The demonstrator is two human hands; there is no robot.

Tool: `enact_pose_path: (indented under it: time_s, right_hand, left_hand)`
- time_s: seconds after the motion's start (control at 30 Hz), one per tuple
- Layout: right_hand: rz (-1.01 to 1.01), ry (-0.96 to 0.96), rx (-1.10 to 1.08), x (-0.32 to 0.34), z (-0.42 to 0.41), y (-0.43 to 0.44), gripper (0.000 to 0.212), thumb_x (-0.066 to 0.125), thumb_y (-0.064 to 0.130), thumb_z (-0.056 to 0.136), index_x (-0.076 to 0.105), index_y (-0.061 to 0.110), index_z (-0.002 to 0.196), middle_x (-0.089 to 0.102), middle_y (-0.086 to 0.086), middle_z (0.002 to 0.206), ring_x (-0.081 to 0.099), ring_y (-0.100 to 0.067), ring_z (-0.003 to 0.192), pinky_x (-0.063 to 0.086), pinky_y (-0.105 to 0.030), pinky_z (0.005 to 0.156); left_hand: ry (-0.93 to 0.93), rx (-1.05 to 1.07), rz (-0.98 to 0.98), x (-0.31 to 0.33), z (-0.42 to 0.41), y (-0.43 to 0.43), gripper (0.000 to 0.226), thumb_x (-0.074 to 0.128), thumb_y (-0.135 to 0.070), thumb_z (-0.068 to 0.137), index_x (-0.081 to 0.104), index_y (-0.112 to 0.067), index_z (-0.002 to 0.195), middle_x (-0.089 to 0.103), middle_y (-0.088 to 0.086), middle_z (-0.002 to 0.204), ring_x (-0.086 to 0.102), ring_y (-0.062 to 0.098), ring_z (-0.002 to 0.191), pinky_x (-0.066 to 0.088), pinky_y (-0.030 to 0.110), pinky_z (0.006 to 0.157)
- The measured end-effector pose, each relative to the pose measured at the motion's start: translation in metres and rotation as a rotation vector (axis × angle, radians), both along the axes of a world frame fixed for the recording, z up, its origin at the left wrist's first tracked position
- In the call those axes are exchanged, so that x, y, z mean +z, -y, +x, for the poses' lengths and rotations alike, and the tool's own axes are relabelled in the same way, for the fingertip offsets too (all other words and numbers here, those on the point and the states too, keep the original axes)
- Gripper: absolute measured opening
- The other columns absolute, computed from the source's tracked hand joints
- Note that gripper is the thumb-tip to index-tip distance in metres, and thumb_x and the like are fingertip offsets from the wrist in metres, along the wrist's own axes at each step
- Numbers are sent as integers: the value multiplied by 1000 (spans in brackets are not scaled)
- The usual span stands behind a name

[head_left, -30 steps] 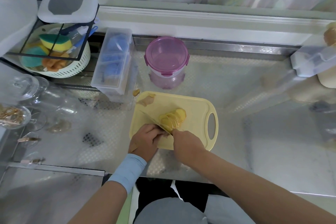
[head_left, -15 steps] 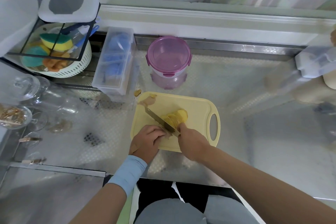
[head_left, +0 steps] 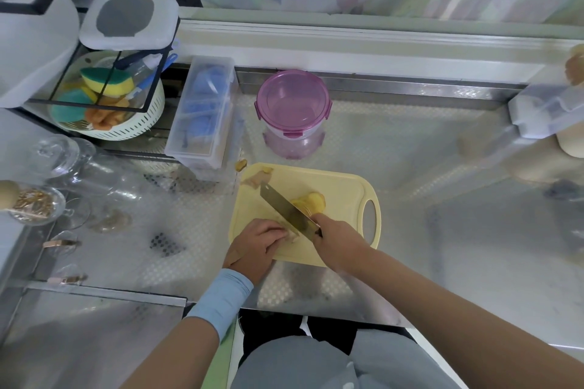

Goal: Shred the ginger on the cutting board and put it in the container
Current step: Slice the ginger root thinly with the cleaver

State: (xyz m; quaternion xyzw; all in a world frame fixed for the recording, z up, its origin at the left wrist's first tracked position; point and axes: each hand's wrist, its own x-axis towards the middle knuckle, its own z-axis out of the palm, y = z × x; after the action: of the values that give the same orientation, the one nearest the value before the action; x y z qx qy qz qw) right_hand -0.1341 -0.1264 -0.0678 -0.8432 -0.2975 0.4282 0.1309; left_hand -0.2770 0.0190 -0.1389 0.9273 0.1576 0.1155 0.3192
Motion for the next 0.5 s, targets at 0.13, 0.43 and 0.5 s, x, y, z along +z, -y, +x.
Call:
enact_pose_path:
  time_s: [0.13,0.43,0.5]
  right_hand:
    - [30,62,29,13,-6,0,20,31,24,106,45,22,119,60,-7,88,60,-27,74,44,-33,56]
    - [-7,232,189,23,-41,17,51,41,3,93,42,24,139,52,-2,80,55,-27,76,49,-38,66]
    - [-13,221,181,23,-43,20,54,40,0,91,41,23,139,53,-3,82,53,-27,76,45,-37,65]
  left_hand:
    - [23,11,30,-3,1,1,27,54,-27,91,77,-14,94,68,-2,100,55,11,96,46,22,85]
    - [93,13,152,0,1,3,25,53,-23,85,75,-12,85,68,7,91,52,16,90,45,24,73]
    - [82,20,158,1,1,2,26,52,-25,84,75,-13,83,68,7,89,52,16,88,48,25,67]
